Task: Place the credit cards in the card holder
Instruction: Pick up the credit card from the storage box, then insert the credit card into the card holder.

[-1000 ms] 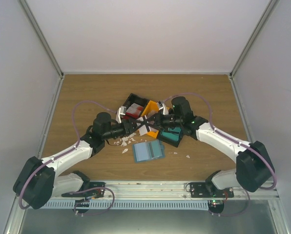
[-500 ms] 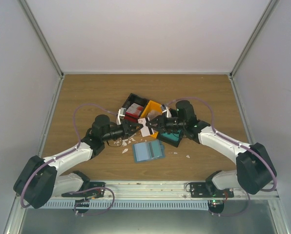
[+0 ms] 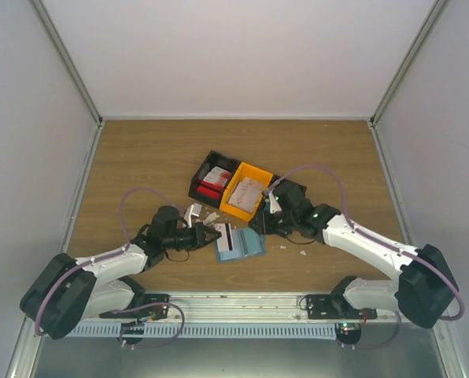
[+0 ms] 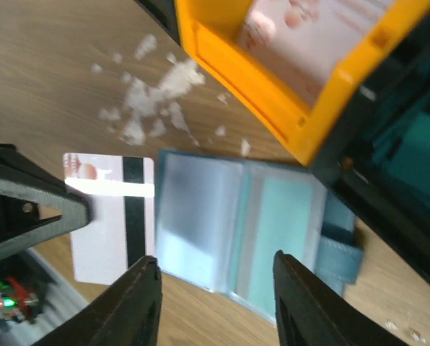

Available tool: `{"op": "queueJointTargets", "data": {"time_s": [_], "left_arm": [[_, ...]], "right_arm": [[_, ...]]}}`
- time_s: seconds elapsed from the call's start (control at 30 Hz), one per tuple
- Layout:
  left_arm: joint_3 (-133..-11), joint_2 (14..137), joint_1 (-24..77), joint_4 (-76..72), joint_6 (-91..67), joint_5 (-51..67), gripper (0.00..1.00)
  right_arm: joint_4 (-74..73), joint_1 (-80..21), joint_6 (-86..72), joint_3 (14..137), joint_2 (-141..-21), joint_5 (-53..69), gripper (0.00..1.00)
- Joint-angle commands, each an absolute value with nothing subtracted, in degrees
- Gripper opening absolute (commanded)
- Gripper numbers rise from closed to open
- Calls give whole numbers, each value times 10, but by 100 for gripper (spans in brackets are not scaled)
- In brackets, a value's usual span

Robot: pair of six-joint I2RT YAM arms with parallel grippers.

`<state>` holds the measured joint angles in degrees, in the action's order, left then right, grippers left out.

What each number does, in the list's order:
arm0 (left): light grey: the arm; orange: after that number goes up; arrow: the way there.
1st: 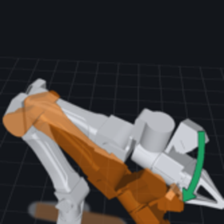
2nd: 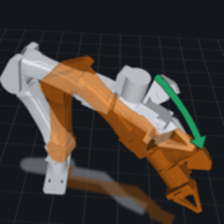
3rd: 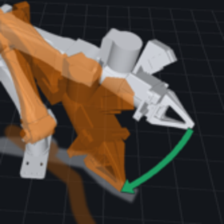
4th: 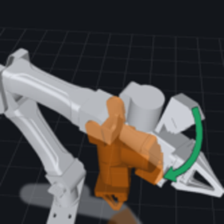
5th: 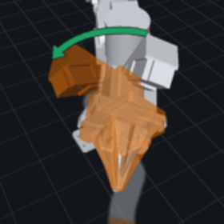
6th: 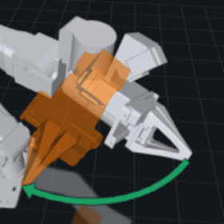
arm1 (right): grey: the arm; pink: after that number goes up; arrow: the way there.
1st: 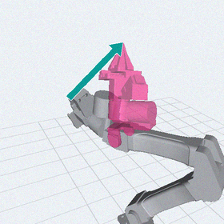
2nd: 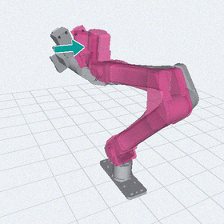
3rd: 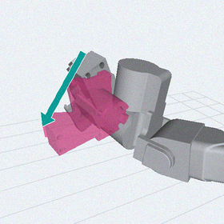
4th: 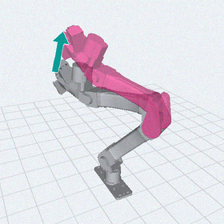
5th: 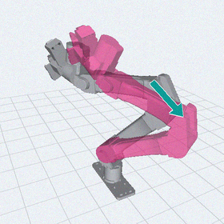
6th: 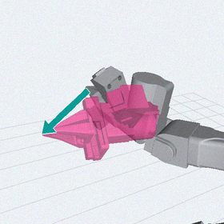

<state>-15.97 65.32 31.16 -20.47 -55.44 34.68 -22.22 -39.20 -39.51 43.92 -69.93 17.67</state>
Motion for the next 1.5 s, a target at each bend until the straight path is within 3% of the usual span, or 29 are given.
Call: {"op": "queueJointTargets", "data": {"time_s": [0.0,0.13,0.4,0.7,1.0,1.47], "left_arm": [[-134,678,336,-275,-564,349,0],[-122,737,360,-364,-613,347,0],[-128,850,387,-470,-674,316,0],[-150,858,391,-424,-658,274,0],[-153,861,391,-410,-635,269,0],[-128,818,391,-359,-612,234,0]], "right_arm": [[-298,-444,-361,436,-730,63,47],[-318,-477,-373,449,-783,2,51],[-290,-488,-370,438,-832,-23,49],[-251,-484,-374,414,-864,-6,45],[-240,-479,-388,383,-874,82,33],[-264,-491,-418,389,-902,76,32]]}}
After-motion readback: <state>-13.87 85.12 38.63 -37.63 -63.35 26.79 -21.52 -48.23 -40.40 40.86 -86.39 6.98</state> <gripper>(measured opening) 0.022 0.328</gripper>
